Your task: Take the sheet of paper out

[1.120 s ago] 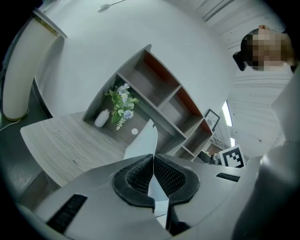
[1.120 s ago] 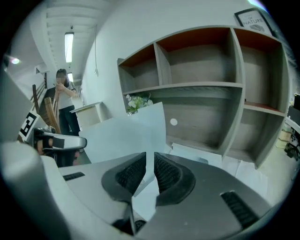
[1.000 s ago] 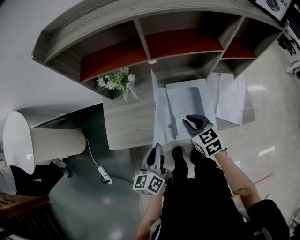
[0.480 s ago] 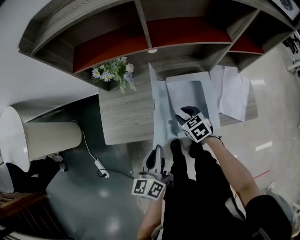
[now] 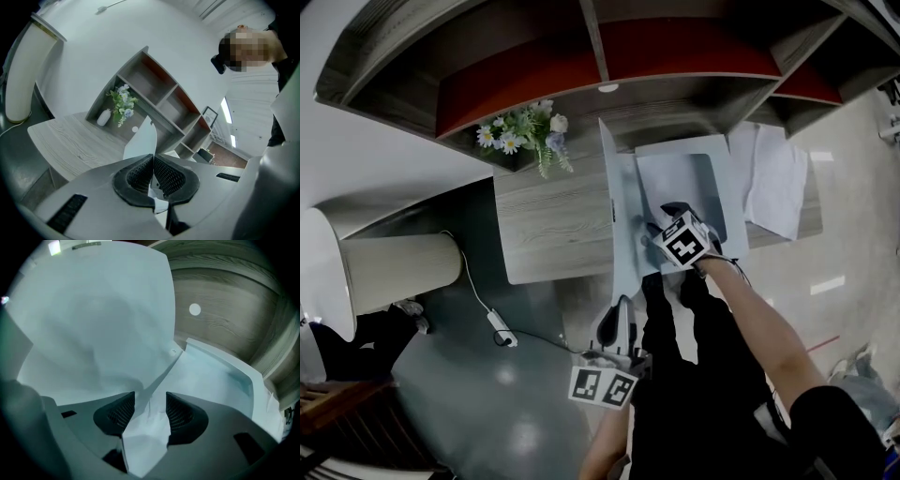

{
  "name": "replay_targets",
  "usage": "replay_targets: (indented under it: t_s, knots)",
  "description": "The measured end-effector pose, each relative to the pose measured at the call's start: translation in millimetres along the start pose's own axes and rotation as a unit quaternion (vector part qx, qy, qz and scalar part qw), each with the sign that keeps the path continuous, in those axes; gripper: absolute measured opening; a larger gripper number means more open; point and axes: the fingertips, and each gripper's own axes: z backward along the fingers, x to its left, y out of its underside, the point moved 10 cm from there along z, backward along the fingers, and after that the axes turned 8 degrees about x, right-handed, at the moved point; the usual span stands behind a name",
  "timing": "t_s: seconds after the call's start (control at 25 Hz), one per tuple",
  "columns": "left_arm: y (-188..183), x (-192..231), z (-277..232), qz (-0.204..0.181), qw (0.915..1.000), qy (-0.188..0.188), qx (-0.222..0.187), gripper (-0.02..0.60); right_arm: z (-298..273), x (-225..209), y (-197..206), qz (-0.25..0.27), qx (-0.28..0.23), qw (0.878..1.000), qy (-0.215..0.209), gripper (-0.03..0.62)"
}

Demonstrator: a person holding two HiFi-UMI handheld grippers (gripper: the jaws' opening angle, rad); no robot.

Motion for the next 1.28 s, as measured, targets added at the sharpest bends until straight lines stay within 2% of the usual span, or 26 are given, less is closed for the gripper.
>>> replay_targets:
  t_s: [0.4, 0.8, 1.08, 1.28]
  knots:
    - [1.0, -0.7, 0.8, -0.015, 0.9999, 0.0, 0.006, 0.015, -26.6, -5.9, 5.6, 0.012, 0.033, 0.999, 0.015, 0.173]
    - [-1.9, 2.1, 0.2, -0.017, 0.9998, 0.004, 0.013, 0.015, -23.0, -9.5, 10.3, -0.001, 0.035, 0.998, 0.043, 0.037]
    - [-1.6, 1.1, -0.8, -0.018, 0.9997, 0.01, 0.016, 0.015, -18.5, -8.2, 10.7, 0.0, 0.035, 0.998, 0.056, 0.014]
    - [-2.7, 2.3, -2.0, -0.019, 0.9996, 0.013, 0.017, 0.015, -8.1, -8.4, 11.6, -0.022, 0.023, 0.998, 0.045, 0.012]
